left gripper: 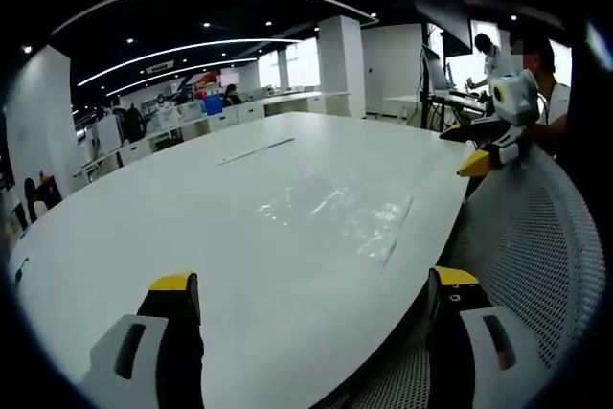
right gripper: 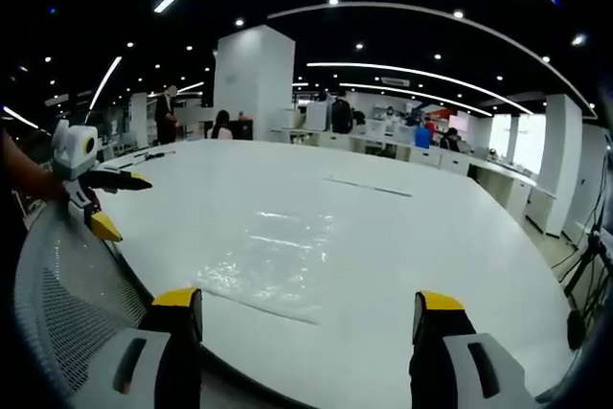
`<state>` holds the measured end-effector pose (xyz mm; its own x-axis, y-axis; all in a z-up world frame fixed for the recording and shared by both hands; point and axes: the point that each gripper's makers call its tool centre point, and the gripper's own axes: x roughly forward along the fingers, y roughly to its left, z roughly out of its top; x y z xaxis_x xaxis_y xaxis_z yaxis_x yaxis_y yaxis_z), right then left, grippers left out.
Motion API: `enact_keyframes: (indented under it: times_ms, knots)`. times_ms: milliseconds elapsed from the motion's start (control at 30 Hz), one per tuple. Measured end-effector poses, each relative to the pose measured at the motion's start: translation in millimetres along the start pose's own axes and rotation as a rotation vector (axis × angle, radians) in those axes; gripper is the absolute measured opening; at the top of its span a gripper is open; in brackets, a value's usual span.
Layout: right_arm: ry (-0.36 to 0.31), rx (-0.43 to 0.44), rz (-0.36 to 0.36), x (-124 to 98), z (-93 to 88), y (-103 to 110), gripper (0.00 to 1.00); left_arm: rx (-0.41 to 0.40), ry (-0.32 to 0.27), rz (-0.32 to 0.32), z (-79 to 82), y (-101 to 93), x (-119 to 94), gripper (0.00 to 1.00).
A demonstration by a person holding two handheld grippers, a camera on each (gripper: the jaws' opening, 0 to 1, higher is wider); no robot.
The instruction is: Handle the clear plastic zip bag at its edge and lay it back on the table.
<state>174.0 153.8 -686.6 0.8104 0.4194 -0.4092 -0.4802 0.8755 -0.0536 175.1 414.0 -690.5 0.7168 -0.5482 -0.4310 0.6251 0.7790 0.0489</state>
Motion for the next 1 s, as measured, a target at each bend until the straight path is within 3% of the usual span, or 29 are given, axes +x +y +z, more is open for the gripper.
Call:
enact_keyframes:
  times_ms: [233, 1000]
  knots:
    - [0.001, 0.001, 0.005, 0, -0.5, 1, 0.9, 0.009, 0.004, 0.016, 1.8, 2.6, -2, 0.99]
    - [-0.011, 0.009, -0.015, -1, 0.6, -3, 0.86, 0.034, -0.04, 0.066, 40.3, 16.1, -6, 0.99]
